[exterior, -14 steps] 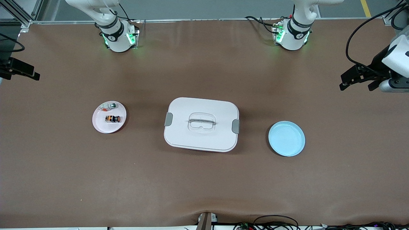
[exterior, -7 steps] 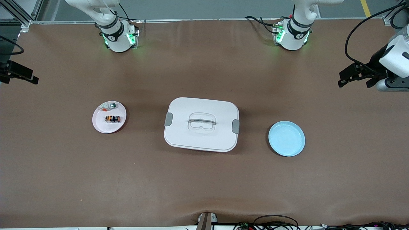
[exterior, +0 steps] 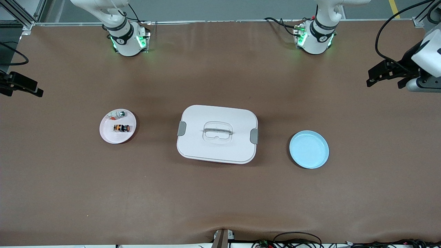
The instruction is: Transfer orange switch to right arm and place
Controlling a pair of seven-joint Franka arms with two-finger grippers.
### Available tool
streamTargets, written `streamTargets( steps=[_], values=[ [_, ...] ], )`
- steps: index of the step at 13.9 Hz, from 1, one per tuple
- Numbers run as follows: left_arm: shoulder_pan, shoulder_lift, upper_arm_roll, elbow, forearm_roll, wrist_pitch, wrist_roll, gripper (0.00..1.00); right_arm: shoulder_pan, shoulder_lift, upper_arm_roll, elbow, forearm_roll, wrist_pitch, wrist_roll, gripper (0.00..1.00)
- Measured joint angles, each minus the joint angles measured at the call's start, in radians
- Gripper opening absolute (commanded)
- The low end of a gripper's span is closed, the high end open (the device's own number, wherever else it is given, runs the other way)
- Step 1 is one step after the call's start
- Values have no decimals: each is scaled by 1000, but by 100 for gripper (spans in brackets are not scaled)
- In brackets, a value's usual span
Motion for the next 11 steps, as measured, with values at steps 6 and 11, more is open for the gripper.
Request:
streamTargets(
  steps=[6, 11],
  values=[
    [0, 0, 0, 4, 0, -3, 0, 100, 0, -89, 1, -136, 0, 94, 0, 100],
    [0, 0, 0, 4, 0, -3, 0, 100, 0, -114, 4, -158, 0, 99, 0, 100]
  ],
)
